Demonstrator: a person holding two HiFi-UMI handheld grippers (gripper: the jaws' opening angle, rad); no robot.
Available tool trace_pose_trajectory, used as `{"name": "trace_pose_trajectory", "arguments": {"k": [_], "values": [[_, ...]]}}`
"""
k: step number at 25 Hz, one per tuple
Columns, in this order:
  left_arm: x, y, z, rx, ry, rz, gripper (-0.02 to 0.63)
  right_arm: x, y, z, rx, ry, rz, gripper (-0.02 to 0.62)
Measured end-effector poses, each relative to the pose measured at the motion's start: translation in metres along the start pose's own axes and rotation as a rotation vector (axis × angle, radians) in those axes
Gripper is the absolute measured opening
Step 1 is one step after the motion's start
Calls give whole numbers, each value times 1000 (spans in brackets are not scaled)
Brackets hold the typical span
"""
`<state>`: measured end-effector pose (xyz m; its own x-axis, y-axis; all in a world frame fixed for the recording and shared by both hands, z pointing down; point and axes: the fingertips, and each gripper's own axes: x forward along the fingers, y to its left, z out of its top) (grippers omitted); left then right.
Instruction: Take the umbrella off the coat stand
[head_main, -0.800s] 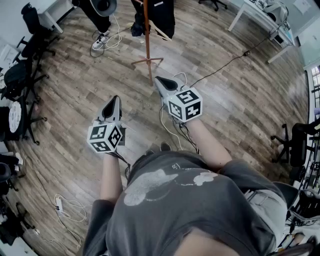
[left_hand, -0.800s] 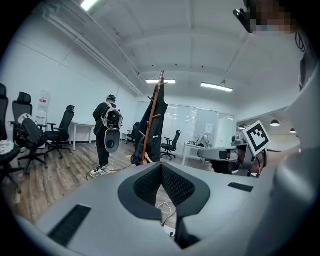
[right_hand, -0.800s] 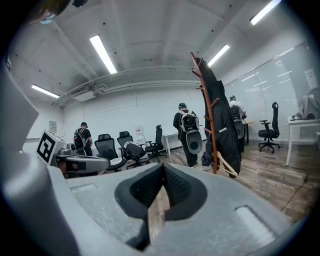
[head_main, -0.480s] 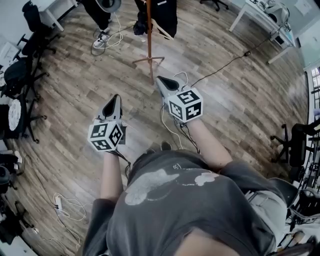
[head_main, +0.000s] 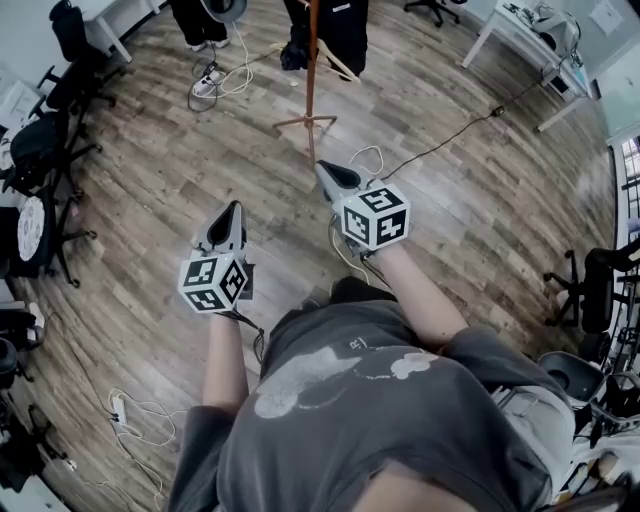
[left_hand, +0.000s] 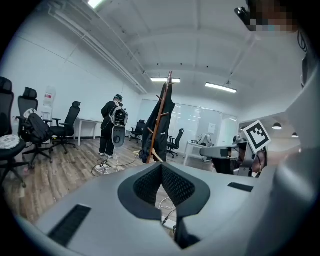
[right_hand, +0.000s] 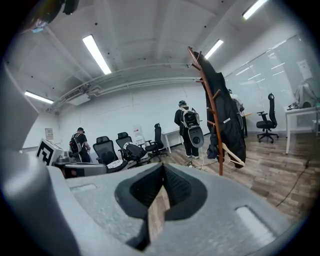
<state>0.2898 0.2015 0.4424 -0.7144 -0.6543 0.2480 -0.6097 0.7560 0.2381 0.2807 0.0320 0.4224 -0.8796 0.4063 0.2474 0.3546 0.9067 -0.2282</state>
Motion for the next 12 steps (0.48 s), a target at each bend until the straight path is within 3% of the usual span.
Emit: {"name": "trace_pose_trajectory", "arguments": {"k": [5, 12], "values": [[-9, 23, -6, -38, -2, 22, 9, 10, 9, -12, -26, 28, -10, -2], [-2, 43, -6, -31, -6, 32, 9, 40, 0, -13, -25, 36, -2, -2]]}}
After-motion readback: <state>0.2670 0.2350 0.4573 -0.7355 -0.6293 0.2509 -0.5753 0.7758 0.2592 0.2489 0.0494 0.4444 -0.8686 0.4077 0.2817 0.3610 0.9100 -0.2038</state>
